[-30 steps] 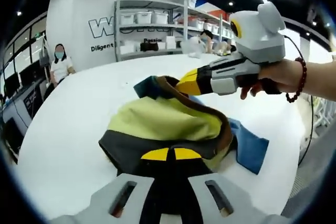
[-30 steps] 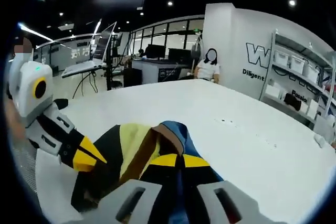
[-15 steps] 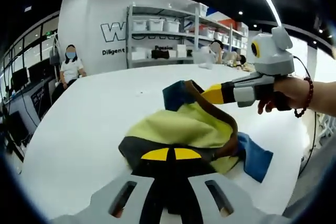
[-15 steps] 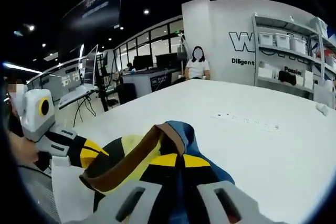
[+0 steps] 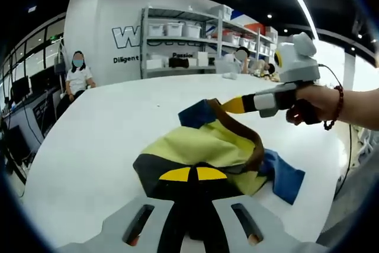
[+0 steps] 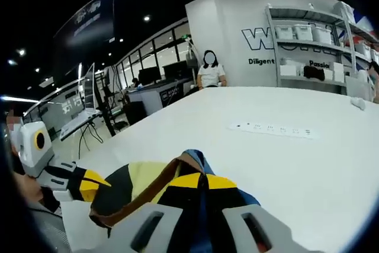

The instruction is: Fold the garment on the visible template until the final outline fits inside the template.

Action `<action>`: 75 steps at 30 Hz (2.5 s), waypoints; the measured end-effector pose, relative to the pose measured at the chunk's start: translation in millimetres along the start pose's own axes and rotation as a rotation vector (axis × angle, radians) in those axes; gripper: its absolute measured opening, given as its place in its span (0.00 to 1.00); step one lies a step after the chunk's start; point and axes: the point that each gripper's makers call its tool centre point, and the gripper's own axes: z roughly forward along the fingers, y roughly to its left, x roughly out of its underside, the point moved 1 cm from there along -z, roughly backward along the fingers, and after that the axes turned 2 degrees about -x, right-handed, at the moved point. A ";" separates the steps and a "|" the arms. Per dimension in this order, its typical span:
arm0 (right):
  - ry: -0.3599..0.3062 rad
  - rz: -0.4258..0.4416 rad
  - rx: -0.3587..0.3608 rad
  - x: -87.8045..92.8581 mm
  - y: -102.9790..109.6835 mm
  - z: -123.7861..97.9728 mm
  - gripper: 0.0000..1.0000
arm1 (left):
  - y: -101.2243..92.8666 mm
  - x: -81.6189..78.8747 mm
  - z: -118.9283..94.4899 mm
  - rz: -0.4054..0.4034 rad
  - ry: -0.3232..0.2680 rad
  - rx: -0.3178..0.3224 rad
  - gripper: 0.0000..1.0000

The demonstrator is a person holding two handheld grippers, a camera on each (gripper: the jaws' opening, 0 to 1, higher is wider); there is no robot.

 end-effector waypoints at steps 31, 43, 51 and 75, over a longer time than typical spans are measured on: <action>0.007 -0.042 0.015 -54.9 -12.3 29.7 0.00 | 91.4 -58.3 36.1 -0.046 -0.002 -0.142 0.00; 0.042 -0.069 0.036 -62.4 -33.4 69.9 0.00 | 126.4 -54.9 81.0 -0.053 0.094 -0.147 0.00; 0.083 -0.020 0.045 -50.1 -43.9 85.3 0.00 | 132.8 -48.0 103.1 -0.060 0.131 -0.134 0.00; 0.206 0.108 0.075 1.5 -69.9 134.0 0.00 | 156.1 -12.0 150.4 0.089 0.304 -0.143 0.00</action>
